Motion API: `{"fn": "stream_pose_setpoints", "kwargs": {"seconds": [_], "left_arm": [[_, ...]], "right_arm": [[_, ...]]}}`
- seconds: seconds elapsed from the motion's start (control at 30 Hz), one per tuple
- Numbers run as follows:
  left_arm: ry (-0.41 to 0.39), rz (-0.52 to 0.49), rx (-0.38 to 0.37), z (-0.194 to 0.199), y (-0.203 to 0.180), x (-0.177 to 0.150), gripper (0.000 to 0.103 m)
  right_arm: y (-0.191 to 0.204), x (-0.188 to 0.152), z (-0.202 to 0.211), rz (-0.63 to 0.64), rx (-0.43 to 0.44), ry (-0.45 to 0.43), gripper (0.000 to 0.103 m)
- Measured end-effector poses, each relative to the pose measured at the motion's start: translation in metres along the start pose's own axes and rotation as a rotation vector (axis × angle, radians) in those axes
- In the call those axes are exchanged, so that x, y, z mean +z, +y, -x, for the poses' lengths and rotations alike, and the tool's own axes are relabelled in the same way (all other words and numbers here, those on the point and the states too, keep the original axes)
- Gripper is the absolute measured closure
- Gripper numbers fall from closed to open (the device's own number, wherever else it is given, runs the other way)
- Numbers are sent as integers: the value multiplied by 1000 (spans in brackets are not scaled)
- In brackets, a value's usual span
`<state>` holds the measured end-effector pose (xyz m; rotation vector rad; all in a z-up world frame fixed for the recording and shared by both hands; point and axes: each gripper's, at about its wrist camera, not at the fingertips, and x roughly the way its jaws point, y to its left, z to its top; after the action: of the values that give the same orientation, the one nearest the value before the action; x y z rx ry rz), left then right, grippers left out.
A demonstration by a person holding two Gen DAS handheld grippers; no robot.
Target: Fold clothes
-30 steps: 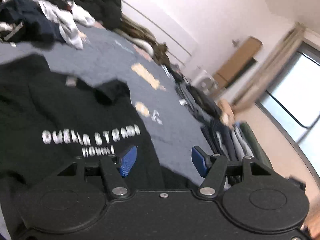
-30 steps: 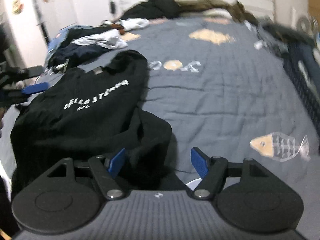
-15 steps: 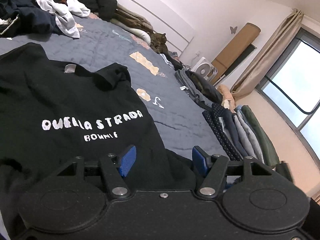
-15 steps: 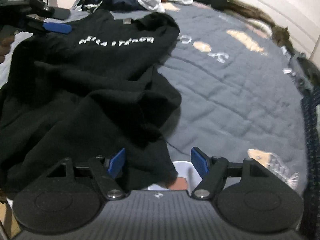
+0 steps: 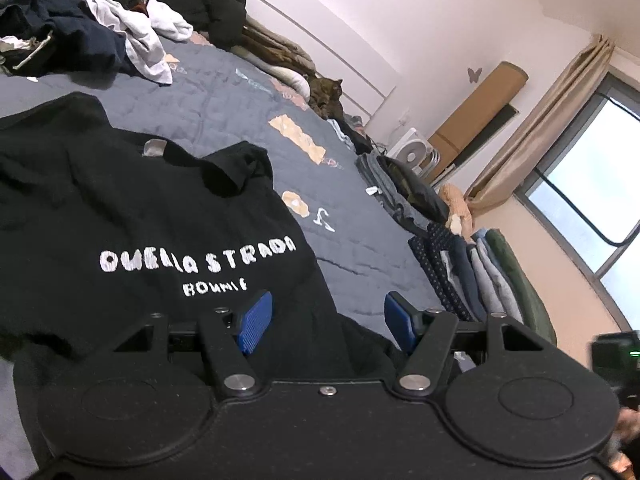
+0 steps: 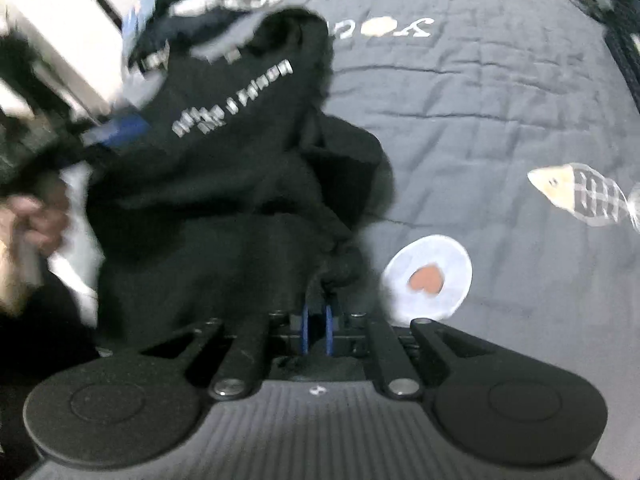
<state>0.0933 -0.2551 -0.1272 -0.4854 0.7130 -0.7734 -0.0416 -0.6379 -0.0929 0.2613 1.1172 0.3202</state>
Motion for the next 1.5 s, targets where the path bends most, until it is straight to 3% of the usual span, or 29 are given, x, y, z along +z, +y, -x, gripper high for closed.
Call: {"fn": "stream_pose_setpoints", "kwargs": {"seconds": [0.13,0.23,0.33,0.4,0.53,0.73,0.87,1.0,1.1,1.27,1.37,1.43,1.47,1.5], "left_arm": [[-5,14,5,2,2,1,41],[-6,19,10,2,3,3,41],[-17,27,5,6,5,5,41],[-24,38,4,7,7,7,40],[-29,44,6,9,12,12,39],[-30,46,21,9,21,17,36],[-29,47,33,8,27,20,36],[-37,85,36,9,37,25,36],[-43,103,42,10,42,29,36],[-59,141,53,15,51,34,36],[-83,181,99,20,58,36,36],[-115,213,124,27,63,39,36],[-139,229,131,32,66,42,36],[-164,244,138,37,69,44,36]], "right_arm": [[9,-20,31,48,-118,66,96],[-3,-37,24,35,-238,211,95],[-11,-34,23,3,-299,219,91],[-11,-20,31,-14,-325,160,85],[9,27,46,5,-266,-49,53],[36,113,2,48,-111,-263,44],[43,158,-65,42,-45,-272,43],[39,183,-128,47,-67,-241,43],[32,198,-160,-19,-93,-211,43],[22,211,-190,-108,-71,-189,43],[54,195,-187,28,-44,-187,45],[75,184,-185,118,-25,-186,52],[85,179,-184,163,-16,-186,67],[95,173,-183,209,-7,-185,75]]}}
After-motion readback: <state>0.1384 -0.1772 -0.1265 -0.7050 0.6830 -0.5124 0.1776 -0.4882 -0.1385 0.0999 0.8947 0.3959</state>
